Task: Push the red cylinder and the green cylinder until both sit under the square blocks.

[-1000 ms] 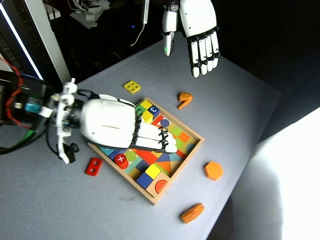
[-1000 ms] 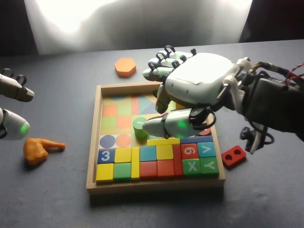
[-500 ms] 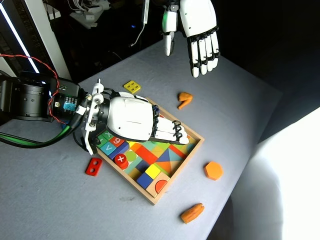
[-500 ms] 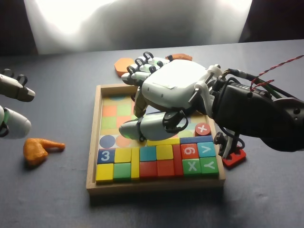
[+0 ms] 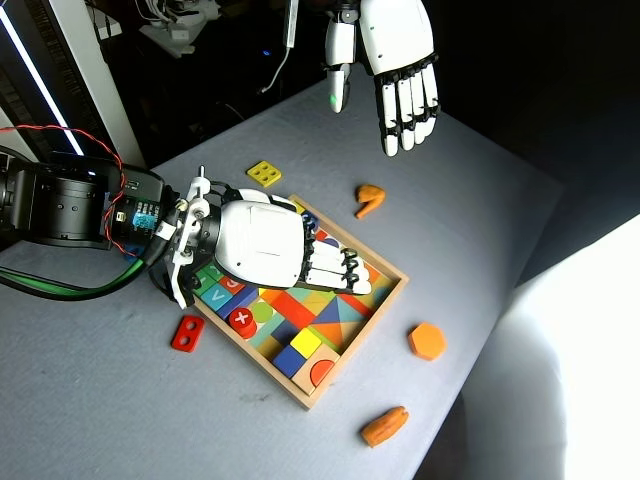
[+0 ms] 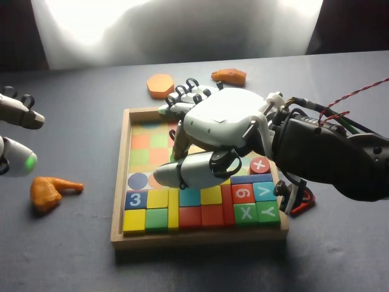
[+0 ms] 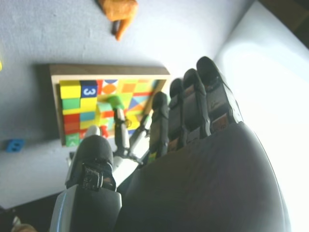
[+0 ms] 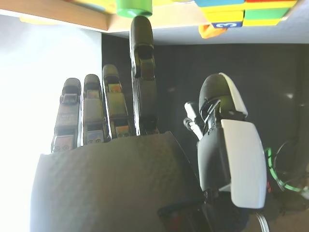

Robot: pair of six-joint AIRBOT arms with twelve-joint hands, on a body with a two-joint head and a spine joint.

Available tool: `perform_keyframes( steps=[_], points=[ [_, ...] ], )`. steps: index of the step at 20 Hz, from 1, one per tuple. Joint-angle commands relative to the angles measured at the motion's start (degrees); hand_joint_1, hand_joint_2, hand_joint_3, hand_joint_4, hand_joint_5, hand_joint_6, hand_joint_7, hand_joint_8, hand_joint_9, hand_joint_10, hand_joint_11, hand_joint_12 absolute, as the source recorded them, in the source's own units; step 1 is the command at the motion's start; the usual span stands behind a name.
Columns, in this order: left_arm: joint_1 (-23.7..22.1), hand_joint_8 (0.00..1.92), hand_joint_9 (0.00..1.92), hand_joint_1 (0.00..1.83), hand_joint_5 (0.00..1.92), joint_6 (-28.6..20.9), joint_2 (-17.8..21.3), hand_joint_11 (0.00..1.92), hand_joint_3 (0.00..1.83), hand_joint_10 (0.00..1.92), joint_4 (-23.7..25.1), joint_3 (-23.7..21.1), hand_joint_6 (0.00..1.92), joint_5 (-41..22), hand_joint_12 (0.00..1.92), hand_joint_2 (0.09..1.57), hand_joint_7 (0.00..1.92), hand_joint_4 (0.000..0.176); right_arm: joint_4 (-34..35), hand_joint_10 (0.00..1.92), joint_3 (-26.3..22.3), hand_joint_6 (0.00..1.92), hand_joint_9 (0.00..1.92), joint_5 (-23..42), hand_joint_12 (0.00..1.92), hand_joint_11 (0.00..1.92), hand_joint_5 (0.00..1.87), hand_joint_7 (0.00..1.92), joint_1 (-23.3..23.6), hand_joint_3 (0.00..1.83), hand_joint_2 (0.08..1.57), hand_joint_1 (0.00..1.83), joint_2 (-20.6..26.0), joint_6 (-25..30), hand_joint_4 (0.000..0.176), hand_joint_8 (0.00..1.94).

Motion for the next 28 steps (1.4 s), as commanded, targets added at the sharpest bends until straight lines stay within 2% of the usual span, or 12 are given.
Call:
perform_keyframes(
  steps=[1,3,4,6,9,20,21,26,28],
  points=[
    [-0.48,0.01,0.14,0.14,0.19,0.15,0.69,0.0,0.0,0.01,1.71,0.28,0.01,-3.41,0.45,1.34,0.16,0.036,-1.08,0.0,-0.03,0.02,0.02,3.99,0.0,0.0,0.92,0.12,0.0,0.0,1.19,0.04,0.55,0.47,0.0,0.0],
    [-0.47,0.0,0.13,0.08,0.16,0.15,0.69,0.0,0.0,0.0,1.7,0.25,0.0,-3.3,0.41,1.35,0.16,0.035,-1.08,0.01,-0.03,0.01,0.03,3.84,0.0,0.0,0.91,0.13,0.0,0.01,1.2,0.04,0.92,0.46,0.0,0.0],
    [-0.47,0.0,0.12,0.12,0.15,0.15,0.69,0.0,0.0,0.0,1.7,0.25,0.0,-3.26,0.39,1.35,0.15,0.037,-1.08,0.01,-0.03,0.02,0.05,3.81,0.0,0.0,0.92,0.14,0.0,0.0,1.2,0.05,1.08,0.47,0.0,0.01],
    [-0.47,0.0,0.13,0.12,0.17,0.16,0.69,0.0,0.0,0.0,1.71,0.26,0.01,-3.15,0.42,1.35,0.16,0.029,-1.08,0.02,-0.03,0.02,0.06,3.79,0.0,0.0,0.93,0.15,-0.02,0.0,1.19,0.05,1.32,0.47,0.0,0.01],
    [-0.47,0.0,0.13,0.12,0.18,0.18,0.69,0.0,0.0,0.0,1.72,0.28,0.0,-2.96,0.46,1.35,0.16,0.025,-1.08,0.02,-0.01,0.02,0.07,3.8,0.0,0.0,0.93,0.15,0.47,0.0,1.19,0.03,1.52,0.41,0.0,0.01],
    [-0.46,0.0,0.13,0.13,0.18,0.26,0.69,0.0,0.0,0.0,1.73,0.34,0.0,-2.8,0.39,1.35,0.16,0.027,-1.1,0.02,0.2,0.02,0.07,5.38,0.0,0.0,0.95,0.17,1.22,0.0,1.19,0.06,1.51,-0.71,0.0,0.01],
    [-0.46,0.0,0.14,0.14,0.18,0.32,0.69,0.0,0.0,0.0,1.73,0.34,0.0,-2.71,0.45,1.35,0.17,0.029,-1.1,0.02,0.24,0.03,0.07,5.44,0.0,0.0,0.95,0.17,1.23,0.0,1.18,0.08,1.51,-0.71,0.0,0.01],
    [-0.46,0.0,0.14,0.13,0.17,0.35,0.69,0.0,0.0,0.0,1.74,0.35,0.0,-2.68,0.46,1.34,0.17,0.032,-1.11,0.01,0.43,0.02,0.06,5.97,0.0,0.0,0.94,0.16,0.94,0.0,1.19,0.05,1.4,-0.13,0.0,0.01],
    [-0.46,0.0,0.14,0.14,0.18,0.37,0.69,0.0,0.0,0.0,1.74,0.36,0.0,-2.66,0.44,1.35,0.16,0.026,-1.11,0.02,0.43,0.02,0.06,5.74,0.0,0.0,0.94,0.17,0.84,0.0,1.19,0.05,1.31,0.23,0.0,0.01]
  ],
)
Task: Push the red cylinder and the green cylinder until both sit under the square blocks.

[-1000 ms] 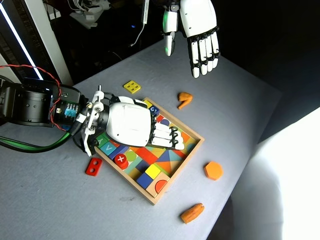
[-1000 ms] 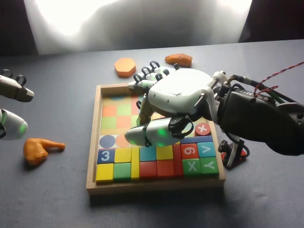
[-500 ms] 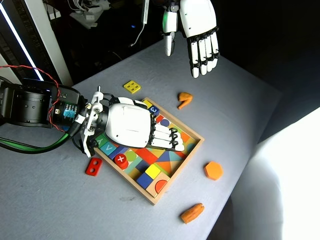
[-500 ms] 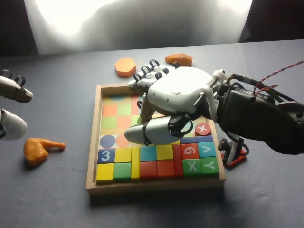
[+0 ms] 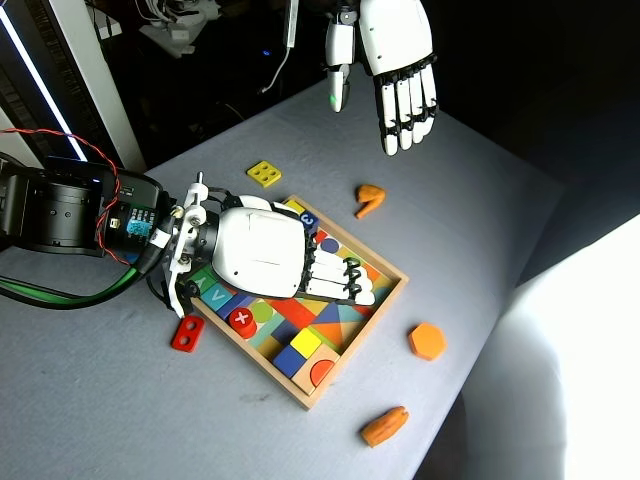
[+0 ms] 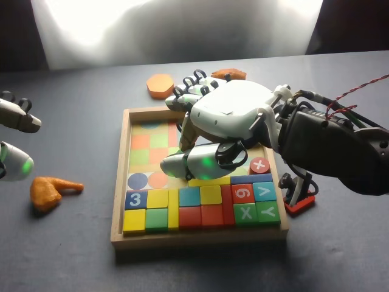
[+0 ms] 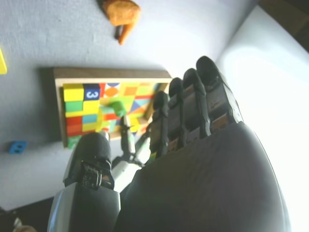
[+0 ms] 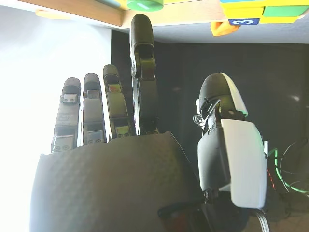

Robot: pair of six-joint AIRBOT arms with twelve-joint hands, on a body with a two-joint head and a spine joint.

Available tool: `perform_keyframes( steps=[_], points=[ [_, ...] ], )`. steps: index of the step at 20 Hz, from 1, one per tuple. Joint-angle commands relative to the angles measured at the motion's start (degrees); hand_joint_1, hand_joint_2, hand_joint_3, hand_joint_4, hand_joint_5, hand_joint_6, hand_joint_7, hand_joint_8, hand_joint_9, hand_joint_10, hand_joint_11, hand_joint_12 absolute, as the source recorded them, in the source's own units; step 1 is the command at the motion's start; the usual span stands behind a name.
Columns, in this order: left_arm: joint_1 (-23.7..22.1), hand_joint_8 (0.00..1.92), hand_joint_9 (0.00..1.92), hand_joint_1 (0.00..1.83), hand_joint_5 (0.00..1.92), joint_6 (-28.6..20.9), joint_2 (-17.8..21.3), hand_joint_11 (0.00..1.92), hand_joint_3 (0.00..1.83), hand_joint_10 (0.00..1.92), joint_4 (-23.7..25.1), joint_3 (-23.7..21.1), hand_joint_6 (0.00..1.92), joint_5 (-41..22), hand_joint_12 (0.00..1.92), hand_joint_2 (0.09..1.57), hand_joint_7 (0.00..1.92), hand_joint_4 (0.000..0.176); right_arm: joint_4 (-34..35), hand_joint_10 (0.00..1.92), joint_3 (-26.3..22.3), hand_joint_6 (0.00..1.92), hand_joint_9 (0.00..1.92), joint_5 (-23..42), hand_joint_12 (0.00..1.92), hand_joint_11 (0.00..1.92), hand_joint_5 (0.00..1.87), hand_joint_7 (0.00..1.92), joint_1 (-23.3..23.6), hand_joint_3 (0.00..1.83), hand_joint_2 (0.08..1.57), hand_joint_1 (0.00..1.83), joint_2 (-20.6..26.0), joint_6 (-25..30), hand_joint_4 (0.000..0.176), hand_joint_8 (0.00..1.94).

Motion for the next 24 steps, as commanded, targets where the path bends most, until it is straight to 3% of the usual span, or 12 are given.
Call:
perform_keyframes(
  steps=[1,6,13,24],
  points=[
    [-0.46,0.0,0.13,0.12,0.17,0.2,0.69,0.0,0.0,0.0,1.79,0.36,0.0,-3.46,0.42,1.35,0.15,0.027,-1.11,0.01,-0.01,0.02,0.06,4.67,0.0,0.0,0.93,0.16,0.39,0.0,1.2,0.04,0.45,0.4,0.0,0.01],
    [-0.46,0.0,0.13,0.17,0.19,0.22,0.69,0.0,0.0,0.0,1.87,0.38,0.0,-3.45,0.46,1.34,0.16,0.029,-1.11,0.01,-0.01,0.02,0.06,3.49,0.0,0.0,0.94,0.15,-0.25,0.0,1.19,0.07,0.64,0.58,0.0,0.01],
    [-0.46,0.0,0.13,0.11,0.17,0.22,0.69,0.0,0.0,0.0,1.88,0.39,0.0,-3.43,0.44,1.35,0.15,0.032,-1.1,0.01,-0.1,0.02,0.05,1.48,0.0,0.0,0.94,0.16,-0.47,0.0,1.19,0.06,1.82,1.17,0.0,0.01],
    [-0.46,0.0,0.14,0.09,0.18,0.22,0.69,0.0,0.0,0.0,1.88,0.4,0.0,-3.43,0.41,1.35,0.17,0.036,-1.09,0.01,-3.01,0.01,0.05,-2.05,0.0,0.0,0.93,0.16,-1.54,0.0,1.21,0.04,6.68,-0.37,0.0,0.01]
  ],
)
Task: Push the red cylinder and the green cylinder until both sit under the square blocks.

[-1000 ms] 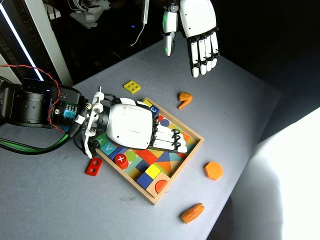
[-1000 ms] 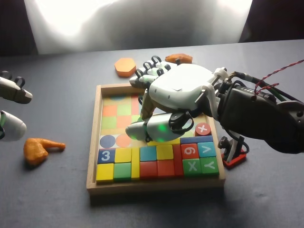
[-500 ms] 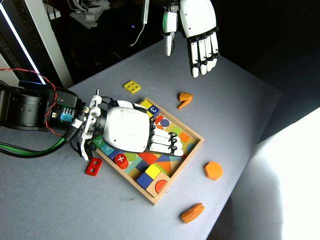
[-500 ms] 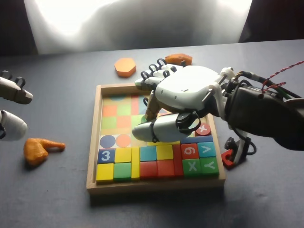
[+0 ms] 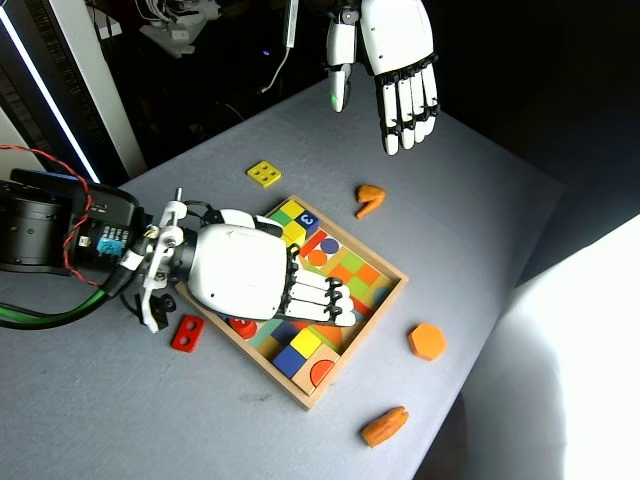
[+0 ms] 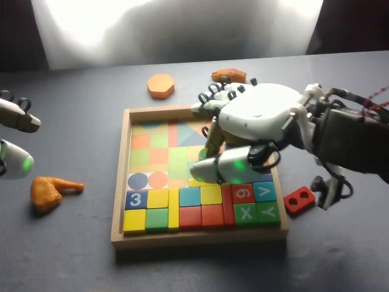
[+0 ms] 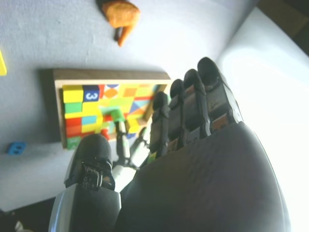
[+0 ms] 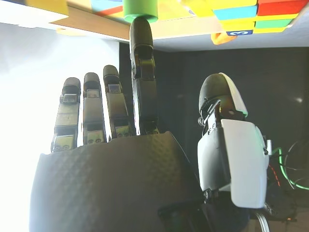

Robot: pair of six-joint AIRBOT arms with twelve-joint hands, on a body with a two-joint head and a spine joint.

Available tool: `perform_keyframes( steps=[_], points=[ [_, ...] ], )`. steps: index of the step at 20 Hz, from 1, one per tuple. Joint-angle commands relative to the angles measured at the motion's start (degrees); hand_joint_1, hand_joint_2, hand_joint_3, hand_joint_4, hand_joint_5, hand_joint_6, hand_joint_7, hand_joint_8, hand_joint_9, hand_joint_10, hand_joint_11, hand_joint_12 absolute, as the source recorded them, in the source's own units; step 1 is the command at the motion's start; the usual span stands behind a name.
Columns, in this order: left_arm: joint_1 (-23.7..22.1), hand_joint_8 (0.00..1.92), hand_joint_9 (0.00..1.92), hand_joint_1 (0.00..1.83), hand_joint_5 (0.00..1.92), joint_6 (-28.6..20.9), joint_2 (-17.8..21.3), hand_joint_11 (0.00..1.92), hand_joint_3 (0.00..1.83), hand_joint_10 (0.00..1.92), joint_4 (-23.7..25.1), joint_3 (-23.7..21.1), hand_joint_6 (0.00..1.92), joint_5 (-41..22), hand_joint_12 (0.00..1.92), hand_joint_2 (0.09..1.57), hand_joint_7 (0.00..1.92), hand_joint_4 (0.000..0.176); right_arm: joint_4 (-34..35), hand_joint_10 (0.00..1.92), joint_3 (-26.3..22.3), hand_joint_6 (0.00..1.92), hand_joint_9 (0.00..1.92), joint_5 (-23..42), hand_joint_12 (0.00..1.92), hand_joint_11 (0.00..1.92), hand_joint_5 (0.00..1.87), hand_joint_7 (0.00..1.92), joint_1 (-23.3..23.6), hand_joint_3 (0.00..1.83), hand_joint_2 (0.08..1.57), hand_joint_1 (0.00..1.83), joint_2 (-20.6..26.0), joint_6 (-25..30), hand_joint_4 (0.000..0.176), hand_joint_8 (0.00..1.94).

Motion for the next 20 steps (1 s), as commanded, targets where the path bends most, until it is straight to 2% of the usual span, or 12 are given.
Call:
perform_keyframes(
  steps=[1,5,7,12,14,15,20],
  points=[
    [-0.46,0.0,0.14,0.09,0.18,0.2,0.69,0.0,0.0,0.0,1.84,0.16,0.0,-3.46,0.4,1.36,0.17,0.031,-0.81,0.0,-0.84,0.01,0.04,2.24,0.0,0.0,0.93,0.17,-0.61,0.0,1.21,0.04,1.14,-1.05,0.0,0.01],
    [-0.46,0.01,0.15,0.11,0.19,0.2,0.69,0.0,0.0,0.01,1.84,0.15,0.0,-3.46,0.46,1.35,0.17,0.033,-0.84,0.02,-4.5,0.02,0.08,1.94,0.01,0.01,0.94,0.18,-2.71,0.0,1.2,0.05,4.5,-2.48,0.0,0.01],
    [-0.46,0.0,0.14,0.1,0.17,0.2,0.69,0.0,0.0,0.0,1.83,0.15,0.0,-3.46,0.4,1.36,0.17,0.033,-0.86,0.01,-6.09,0.01,0.07,1.72,0.0,0.0,0.93,0.15,-3.43,0.0,1.21,0.05,5.97,-3.12,0.0,0.0],
    [-0.47,0.0,0.13,0.07,0.16,0.2,0.69,0.0,0.0,0.0,1.83,0.14,0.0,-3.46,0.43,1.36,0.15,0.031,-0.85,0.01,-6.79,0.0,0.05,1.63,0.0,0.0,0.92,0.15,-2.82,0.0,1.22,0.03,7.84,-2.49,0.0,0.01],
    [-0.47,0.01,0.14,0.13,0.18,0.2,0.69,0.0,0.0,0.0,1.83,0.13,0.01,-3.46,0.43,1.35,0.17,0.032,-0.85,0.01,-6.81,0.01,0.07,1.64,0.01,0.01,0.93,0.17,-2.77,0.0,1.21,0.04,8.34,-2.48,0.0,0.01],
    [-0.47,0.0,0.13,0.13,0.18,0.2,0.69,0.0,0.0,0.0,1.82,0.12,0.0,-3.46,0.4,1.36,0.15,0.023,-0.85,0.02,-6.81,0.01,0.08,1.64,0.01,0.01,0.94,0.17,-2.71,0.0,1.21,0.05,8.49,-2.47,0.0,0.01],
    [-0.48,0.0,0.13,0.13,0.19,0.2,0.69,0.0,0.0,0.0,1.82,0.13,0.0,-3.46,0.41,1.35,0.16,0.031,-0.85,0.01,-7.18,0.01,0.07,1.65,0.01,0.0,0.92,0.16,-2.01,0.0,1.22,0.02,8.96,-2.46,0.0,0.0]
  ],
)
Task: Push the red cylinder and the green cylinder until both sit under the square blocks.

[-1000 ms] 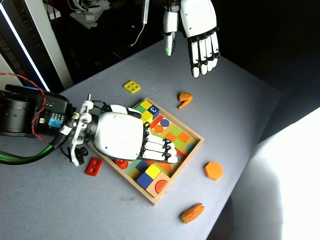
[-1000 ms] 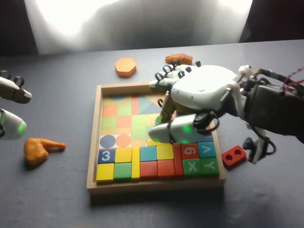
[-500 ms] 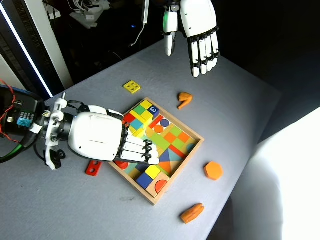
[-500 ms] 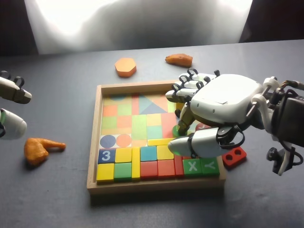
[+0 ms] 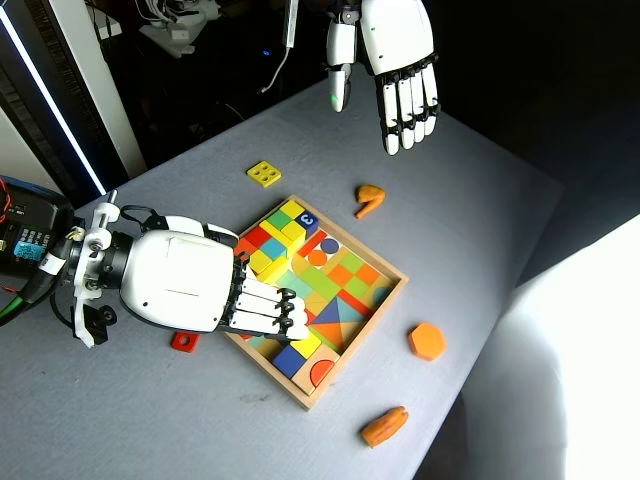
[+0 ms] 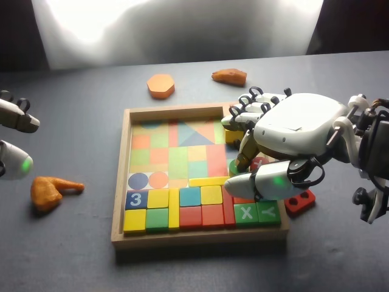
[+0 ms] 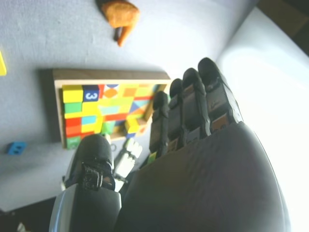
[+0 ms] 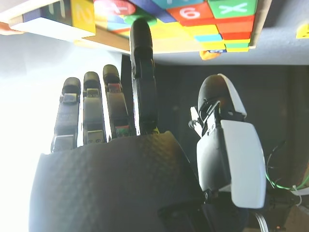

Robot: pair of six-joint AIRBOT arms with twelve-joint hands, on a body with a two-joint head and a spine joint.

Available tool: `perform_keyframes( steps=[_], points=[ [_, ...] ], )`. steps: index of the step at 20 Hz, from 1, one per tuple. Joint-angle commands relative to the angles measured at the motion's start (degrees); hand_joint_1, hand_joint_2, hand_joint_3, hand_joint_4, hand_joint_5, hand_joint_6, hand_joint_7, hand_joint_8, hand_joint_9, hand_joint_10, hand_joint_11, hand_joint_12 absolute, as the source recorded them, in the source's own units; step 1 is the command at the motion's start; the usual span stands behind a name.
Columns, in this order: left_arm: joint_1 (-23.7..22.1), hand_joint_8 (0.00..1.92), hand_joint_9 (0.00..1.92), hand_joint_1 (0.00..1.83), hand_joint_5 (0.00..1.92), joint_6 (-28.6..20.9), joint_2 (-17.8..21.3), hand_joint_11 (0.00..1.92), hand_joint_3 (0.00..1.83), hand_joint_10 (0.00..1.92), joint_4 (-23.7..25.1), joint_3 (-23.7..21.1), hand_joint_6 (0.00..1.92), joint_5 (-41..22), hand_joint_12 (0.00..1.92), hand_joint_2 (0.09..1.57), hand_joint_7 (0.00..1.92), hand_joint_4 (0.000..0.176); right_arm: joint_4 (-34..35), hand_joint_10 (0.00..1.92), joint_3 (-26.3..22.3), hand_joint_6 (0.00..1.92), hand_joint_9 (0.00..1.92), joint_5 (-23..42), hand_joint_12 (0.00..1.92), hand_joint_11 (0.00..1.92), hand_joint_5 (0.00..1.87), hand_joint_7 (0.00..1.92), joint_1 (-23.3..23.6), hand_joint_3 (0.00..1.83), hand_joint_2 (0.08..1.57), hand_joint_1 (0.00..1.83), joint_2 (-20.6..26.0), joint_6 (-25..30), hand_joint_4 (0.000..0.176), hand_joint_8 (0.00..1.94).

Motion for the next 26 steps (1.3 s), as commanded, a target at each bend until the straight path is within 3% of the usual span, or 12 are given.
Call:
perform_keyframes(
  steps=[1,14,18,19,21,26],
  points=[
    [-0.48,0.0,0.13,0.13,0.18,0.2,0.69,0.0,0.0,0.0,1.78,0.13,0.0,-3.48,0.41,1.35,0.16,0.032,-0.61,0.02,-0.26,0.01,0.08,2.3,0.02,0.02,0.93,0.18,0.41,0.0,1.22,0.03,0.78,-0.34,0.0,0.01],
    [-0.48,0.0,0.13,0.13,0.18,0.2,0.69,0.0,0.0,0.0,1.8,0.16,0.0,-3.48,0.43,1.35,0.16,0.032,-0.63,0.01,-2.85,0.01,0.06,2.63,0.0,0.01,0.94,0.16,5.87,0.0,1.21,0.03,3.61,-0.34,0.0,0.01],
    [-0.48,0.0,0.15,0.18,0.2,0.2,0.69,0.0,0.0,0.0,1.81,0.17,0.0,-3.48,0.5,1.34,0.17,0.027,-0.69,0.01,-9.7,0.01,0.06,6.16,0.01,0.01,0.94,0.16,6.3,0.0,1.2,0.01,9.11,-6.78,0.0,0.0],
    [-0.48,0.0,0.15,0.14,0.19,0.2,0.69,0.0,0.0,0.0,1.81,0.19,0.0,-3.48,0.51,1.34,0.18,0.036,-0.7,0.01,-11.01,0.01,0.07,6.16,0.01,0.0,0.94,0.16,5.67,0.0,1.2,0.0,10.88,-6.55,0.0,0.0],
    [-0.52,0.0,0.13,0.16,0.19,0.2,0.68,0.0,0.0,0.0,1.81,0.21,0.0,-3.49,0.46,1.34,0.15,0.029,-0.7,0.0,-12.26,0.01,0.04,6.0,0.0,0.0,0.93,0.15,4.8,0.0,1.21,0.0,13.05,-5.71,0.0,0.0],
    [-0.81,0.0,0.12,0.11,0.15,0.37,0.67,0.0,0.0,0.0,1.79,0.04,0.0,-3.01,0.4,1.35,0.14,0.033,-0.7,0.01,-16.68,0.02,0.07,9.92,0.0,0.0,0.96,0.22,0.54,0.0,1.19,0.05,19.59,-4.38,0.0,0.02]
  ],
)
